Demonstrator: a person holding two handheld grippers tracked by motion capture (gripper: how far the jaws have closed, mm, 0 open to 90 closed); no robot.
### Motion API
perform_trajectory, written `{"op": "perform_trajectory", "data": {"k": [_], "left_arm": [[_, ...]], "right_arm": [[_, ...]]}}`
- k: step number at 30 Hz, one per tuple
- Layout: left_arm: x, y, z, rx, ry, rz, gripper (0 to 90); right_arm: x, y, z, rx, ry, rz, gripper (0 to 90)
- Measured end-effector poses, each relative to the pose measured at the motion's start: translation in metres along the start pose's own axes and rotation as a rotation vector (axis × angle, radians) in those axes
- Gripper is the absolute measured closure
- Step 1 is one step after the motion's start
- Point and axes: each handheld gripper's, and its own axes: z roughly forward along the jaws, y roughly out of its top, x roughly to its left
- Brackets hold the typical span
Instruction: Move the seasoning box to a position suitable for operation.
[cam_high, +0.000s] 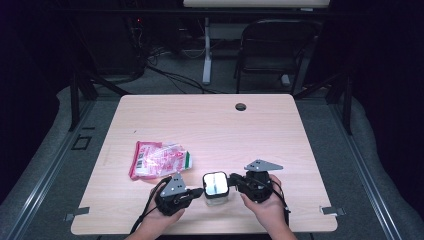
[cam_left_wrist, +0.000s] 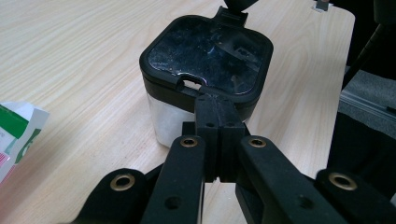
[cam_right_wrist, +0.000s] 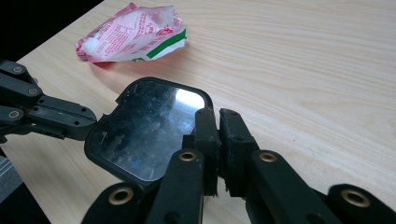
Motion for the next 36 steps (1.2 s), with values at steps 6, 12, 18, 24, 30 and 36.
{"op": "perform_trajectory", "data": {"k": [6, 12, 18, 24, 30, 36], "left_arm": [[0.0026, -0.0027, 0.0038, 0.034, 0.001, -0.008, 90.0], [0.0020, -0.0026, 0.0039, 0.025, 0.000, -0.010, 90.0], [0.0007, -0.0009, 0.0028, 0.018, 0.001, -0.004, 90.0], [-0.0007, 0.0012, 0.0018, 0.006, 0.007, 0.001, 90.0], [-0.0011, 0.0020, 0.0016, -0.002, -0.003, -0.004, 90.0], [-0.0015, 0.0033, 0.0015, -0.012, -0.006, -0.006, 90.0]], "right_arm": [[0.0001, -0.0005, 0.0002, -0.006, 0.000, 0.008, 86.4], [-0.0009, -0.0007, 0.0002, -0.008, 0.007, 0.014, 86.3], [-0.0006, -0.0010, 0.0003, -0.009, 0.006, 0.011, 86.4], [-0.0007, -0.0012, 0.0008, -0.013, 0.003, 0.015, 86.6], [-0.0008, -0.0017, 0.0010, -0.016, 0.004, 0.014, 86.6], [-0.0006, -0.0023, 0.0001, -0.015, 0.004, 0.002, 84.8]]}}
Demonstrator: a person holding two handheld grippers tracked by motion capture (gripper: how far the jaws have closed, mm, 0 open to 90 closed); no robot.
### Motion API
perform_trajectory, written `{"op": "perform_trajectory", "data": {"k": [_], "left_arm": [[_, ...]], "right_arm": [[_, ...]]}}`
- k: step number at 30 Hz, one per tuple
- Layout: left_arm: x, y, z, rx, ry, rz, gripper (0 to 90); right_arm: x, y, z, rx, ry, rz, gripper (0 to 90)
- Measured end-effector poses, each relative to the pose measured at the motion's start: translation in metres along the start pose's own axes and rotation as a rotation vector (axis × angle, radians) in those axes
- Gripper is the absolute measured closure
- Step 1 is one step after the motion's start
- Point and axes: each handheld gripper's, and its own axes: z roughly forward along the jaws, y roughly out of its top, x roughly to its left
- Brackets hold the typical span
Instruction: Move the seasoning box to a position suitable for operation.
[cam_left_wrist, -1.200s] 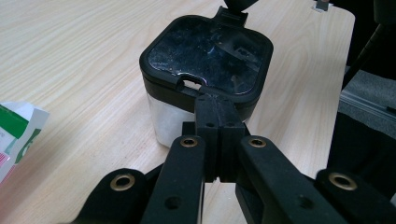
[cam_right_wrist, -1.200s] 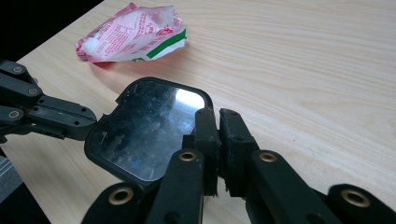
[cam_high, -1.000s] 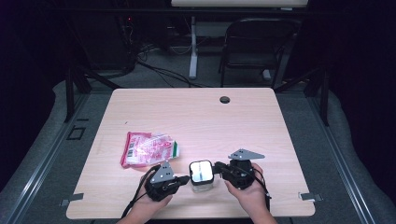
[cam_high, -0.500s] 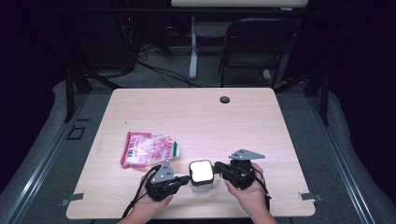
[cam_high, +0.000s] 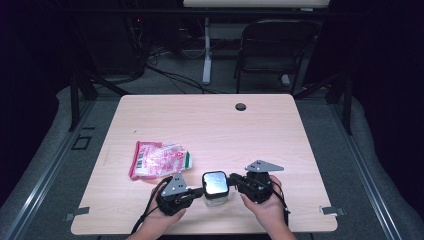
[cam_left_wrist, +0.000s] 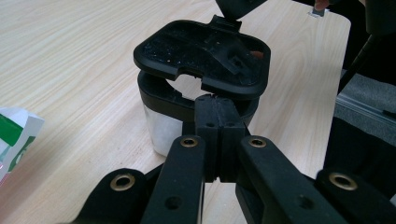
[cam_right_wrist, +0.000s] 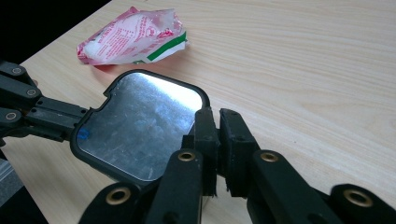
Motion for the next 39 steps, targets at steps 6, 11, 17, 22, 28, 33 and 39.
{"op": "perform_trajectory", "data": {"k": [6, 11, 17, 22, 28, 33, 39], "left_arm": [[0.000, 0.004, 0.000, -0.009, 0.004, 0.002, 90.0], [-0.001, 0.005, 0.000, -0.014, 0.006, 0.007, 90.0], [-0.002, 0.008, 0.000, -0.021, 0.004, 0.004, 90.0], [-0.003, 0.012, 0.001, -0.021, -0.005, 0.009, 90.0], [-0.004, 0.016, 0.000, -0.030, -0.009, 0.006, 89.9], [-0.008, 0.020, 0.001, -0.026, 0.001, 0.003, 89.4], [-0.011, 0.025, 0.001, -0.032, -0.013, 0.006, 89.4]], "right_arm": [[0.003, 0.002, -0.002, 0.008, 0.012, -0.014, 80.1], [0.008, -0.003, -0.010, 0.022, 0.014, -0.083, 73.7], [0.014, -0.012, -0.023, -0.031, 0.059, -0.143, 66.8], [0.015, -0.015, -0.023, -0.043, 0.063, -0.160, 62.0], [0.014, -0.019, -0.018, -0.031, 0.071, -0.166, 54.2], [0.018, -0.022, -0.016, -0.032, 0.076, -0.190, 50.4], [0.023, -0.024, -0.014, -0.028, 0.062, -0.224, 46.9]]}}
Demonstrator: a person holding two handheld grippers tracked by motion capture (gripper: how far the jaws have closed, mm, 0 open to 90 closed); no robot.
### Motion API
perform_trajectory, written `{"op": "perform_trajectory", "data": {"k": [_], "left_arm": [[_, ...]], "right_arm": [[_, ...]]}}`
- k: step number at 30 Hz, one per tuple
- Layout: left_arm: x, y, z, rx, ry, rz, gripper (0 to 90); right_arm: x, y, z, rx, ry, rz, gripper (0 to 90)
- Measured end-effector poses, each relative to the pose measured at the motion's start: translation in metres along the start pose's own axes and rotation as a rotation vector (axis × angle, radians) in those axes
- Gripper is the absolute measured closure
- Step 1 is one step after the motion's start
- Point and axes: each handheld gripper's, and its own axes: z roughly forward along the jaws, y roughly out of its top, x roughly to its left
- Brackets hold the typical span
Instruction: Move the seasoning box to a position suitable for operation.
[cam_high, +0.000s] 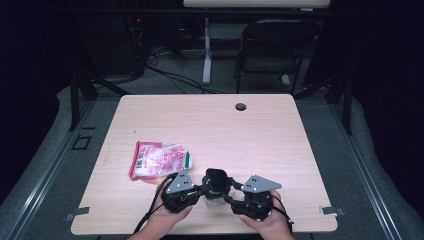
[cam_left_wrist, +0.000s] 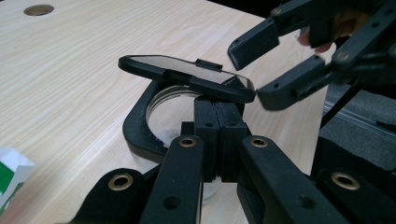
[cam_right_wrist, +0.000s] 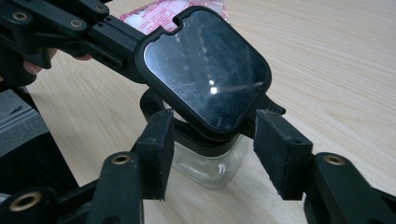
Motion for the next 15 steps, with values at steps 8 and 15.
{"op": "perform_trajectory", "data": {"k": [8, 15], "left_arm": [[-0.003, 0.001, 0.000, -0.002, -0.005, 0.005, 89.3], [-0.002, -0.002, 0.002, 0.007, -0.003, 0.007, 89.1]], "right_arm": [[0.009, 0.000, 0.008, -0.001, -0.042, -0.036, 47.4], [0.012, 0.001, 0.009, -0.019, -0.072, -0.042, 51.6]]}}
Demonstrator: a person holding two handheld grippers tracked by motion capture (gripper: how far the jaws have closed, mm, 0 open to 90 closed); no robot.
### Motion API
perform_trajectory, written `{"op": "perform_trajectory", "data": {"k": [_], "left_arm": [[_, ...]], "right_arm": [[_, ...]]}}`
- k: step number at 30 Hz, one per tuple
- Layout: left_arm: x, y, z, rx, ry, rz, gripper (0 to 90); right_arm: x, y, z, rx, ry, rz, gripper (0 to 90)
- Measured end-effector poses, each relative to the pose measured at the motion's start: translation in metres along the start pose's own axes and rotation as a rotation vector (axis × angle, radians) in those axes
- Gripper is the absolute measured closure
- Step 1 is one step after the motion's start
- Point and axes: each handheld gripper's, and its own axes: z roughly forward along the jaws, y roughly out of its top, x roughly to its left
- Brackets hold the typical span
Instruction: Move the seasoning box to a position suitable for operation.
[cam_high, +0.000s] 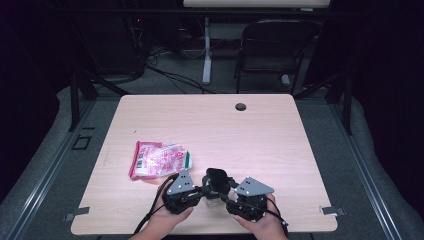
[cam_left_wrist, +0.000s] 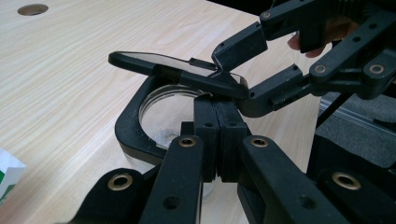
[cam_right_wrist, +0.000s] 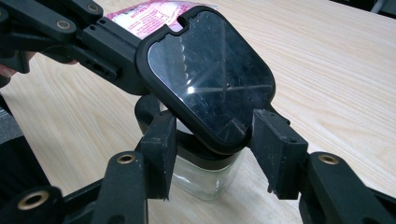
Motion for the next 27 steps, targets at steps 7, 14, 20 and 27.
{"op": "perform_trajectory", "data": {"k": [7, 14, 20, 27], "left_arm": [[0.0033, -0.0060, 0.0039, 0.019, -0.002, -0.011, 88.4], [0.0043, -0.0092, 0.0055, 0.018, -0.012, -0.017, 88.4], [0.0044, -0.0097, 0.0052, 0.017, -0.010, -0.015, 88.6], [0.0055, -0.0104, 0.0054, 0.009, -0.019, -0.025, 88.6]], "right_arm": [[-0.0006, -0.0005, -0.0001, -0.003, 0.005, 0.005, 52.5], [-0.0024, -0.0009, -0.0003, -0.005, 0.014, 0.017, 52.7], [-0.0027, -0.0008, -0.0004, -0.006, 0.012, 0.020, 53.6], [-0.0033, -0.0007, -0.0020, -0.013, 0.013, 0.029, 55.3]]}}
